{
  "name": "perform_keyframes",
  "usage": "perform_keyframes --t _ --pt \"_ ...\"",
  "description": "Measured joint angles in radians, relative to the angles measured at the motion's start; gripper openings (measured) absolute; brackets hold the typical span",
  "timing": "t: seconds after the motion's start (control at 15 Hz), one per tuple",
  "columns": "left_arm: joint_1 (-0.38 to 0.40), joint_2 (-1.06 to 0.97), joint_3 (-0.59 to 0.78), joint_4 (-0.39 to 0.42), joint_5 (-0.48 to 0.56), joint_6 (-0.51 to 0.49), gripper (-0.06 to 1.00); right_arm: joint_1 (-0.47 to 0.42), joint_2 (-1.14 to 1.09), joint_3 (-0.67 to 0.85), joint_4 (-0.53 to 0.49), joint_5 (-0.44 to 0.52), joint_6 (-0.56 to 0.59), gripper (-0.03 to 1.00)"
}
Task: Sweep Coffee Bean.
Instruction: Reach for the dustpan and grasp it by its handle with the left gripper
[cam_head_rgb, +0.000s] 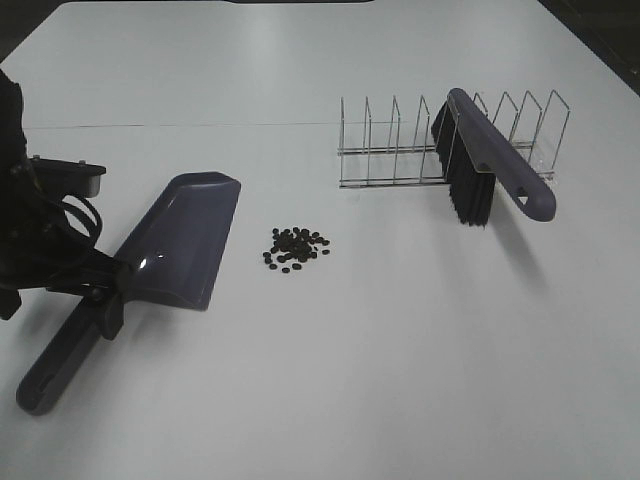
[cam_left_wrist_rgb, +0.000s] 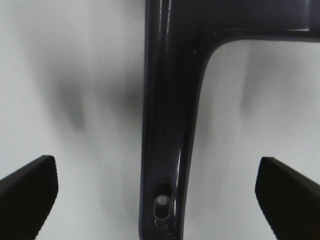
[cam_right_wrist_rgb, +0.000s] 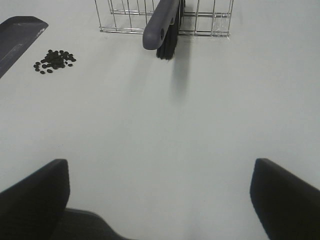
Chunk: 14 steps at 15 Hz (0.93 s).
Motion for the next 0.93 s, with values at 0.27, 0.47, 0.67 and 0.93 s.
perform_keyframes --t 0.27,0.47,0.67,0.93 --pt "0.0 0.086 -0.052 -0.002 -0.038 0.0 0.99 0.0 0.0 0.0 0.0 0.0 0.0 0.89" --pt "0.0 0.158 -0.114 -0.018 -0.043 0.0 0.89 0.0 0.0 0.0 0.0 0.0 0.0 0.89" --pt "0.0 0.189 -0.125 -0.029 -0.043 0.009 0.71 0.0 0.0 0.0 0.0 0.0 0.0 0.89" --pt "0.0 0.199 -0.131 -0.041 -0.057 0.075 0.64 0.0 0.0 0.0 0.0 0.0 0.0 0.89"
